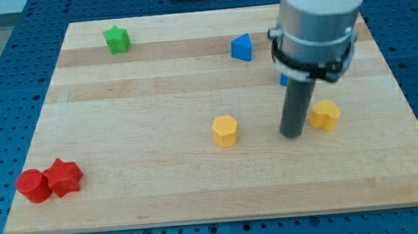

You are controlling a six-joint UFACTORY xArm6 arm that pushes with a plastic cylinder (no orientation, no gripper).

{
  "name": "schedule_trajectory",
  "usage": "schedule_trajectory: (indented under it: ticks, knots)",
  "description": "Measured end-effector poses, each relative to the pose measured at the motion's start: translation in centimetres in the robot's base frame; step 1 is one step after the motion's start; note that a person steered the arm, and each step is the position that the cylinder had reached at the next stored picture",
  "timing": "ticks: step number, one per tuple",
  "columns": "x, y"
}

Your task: Move the yellow hexagon to the bottom right diagonal of the green star

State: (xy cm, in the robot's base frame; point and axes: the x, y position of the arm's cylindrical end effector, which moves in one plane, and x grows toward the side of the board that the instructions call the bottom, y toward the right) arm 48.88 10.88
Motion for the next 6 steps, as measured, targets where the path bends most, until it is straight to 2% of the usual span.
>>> schedule_trajectory:
  ticks: [1, 2, 3, 4, 5, 6]
  knots:
    - [-1.3, -6.4]
    - [-0.2, -15.8]
    - [0.1, -17.1]
    - [-0.6, -10.6]
    - [1.2, -6.2]
    - [1.9, -13.1]
